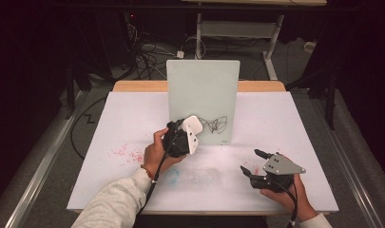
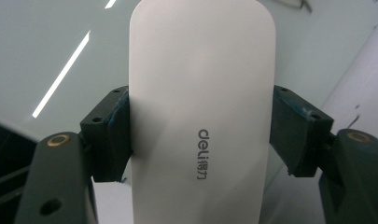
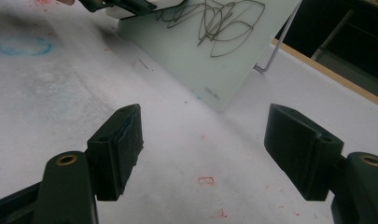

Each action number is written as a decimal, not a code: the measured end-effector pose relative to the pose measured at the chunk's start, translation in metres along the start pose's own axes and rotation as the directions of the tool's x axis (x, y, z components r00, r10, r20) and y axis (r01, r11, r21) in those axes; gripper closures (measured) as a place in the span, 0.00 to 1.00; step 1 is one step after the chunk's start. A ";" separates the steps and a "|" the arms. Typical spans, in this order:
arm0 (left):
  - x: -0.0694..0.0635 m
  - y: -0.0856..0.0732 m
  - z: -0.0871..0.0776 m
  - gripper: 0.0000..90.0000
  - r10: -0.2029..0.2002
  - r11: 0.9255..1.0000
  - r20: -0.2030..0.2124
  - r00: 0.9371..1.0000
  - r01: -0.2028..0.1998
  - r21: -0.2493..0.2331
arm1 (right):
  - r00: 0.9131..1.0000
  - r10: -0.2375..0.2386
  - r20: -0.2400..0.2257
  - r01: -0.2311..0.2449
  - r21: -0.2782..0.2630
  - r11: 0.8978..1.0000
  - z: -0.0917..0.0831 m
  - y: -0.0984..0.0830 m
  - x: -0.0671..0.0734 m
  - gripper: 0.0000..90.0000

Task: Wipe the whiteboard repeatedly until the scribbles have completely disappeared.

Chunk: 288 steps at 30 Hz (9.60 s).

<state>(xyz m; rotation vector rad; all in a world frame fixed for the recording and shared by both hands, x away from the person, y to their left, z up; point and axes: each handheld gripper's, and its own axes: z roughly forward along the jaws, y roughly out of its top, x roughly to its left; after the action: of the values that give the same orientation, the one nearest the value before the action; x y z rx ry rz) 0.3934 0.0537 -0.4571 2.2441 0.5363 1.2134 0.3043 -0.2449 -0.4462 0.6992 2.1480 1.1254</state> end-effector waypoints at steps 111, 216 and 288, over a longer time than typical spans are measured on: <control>-0.056 0.061 0.033 0.31 0.206 0.978 -0.014 0.979 -0.206 -0.031 | 0.998 0.034 0.060 -0.033 -0.020 0.999 -0.011 -0.001 -0.012 0.31; -0.016 0.030 0.016 0.31 0.240 0.970 -0.073 0.968 -0.237 0.052 | 0.999 0.011 0.053 -0.011 0.007 1.000 -0.004 -0.003 -0.008 0.31; 0.055 -0.062 -0.039 0.32 -0.078 0.989 0.069 0.995 0.068 0.129 | 0.998 0.004 0.055 -0.004 0.010 1.000 -0.004 -0.004 -0.008 0.31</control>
<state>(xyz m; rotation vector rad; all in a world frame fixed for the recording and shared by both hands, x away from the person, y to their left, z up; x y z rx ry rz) 0.3830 0.1440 -0.4418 2.3429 0.6781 1.0832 0.3057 -0.2541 -0.4453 0.7310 2.1084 1.0853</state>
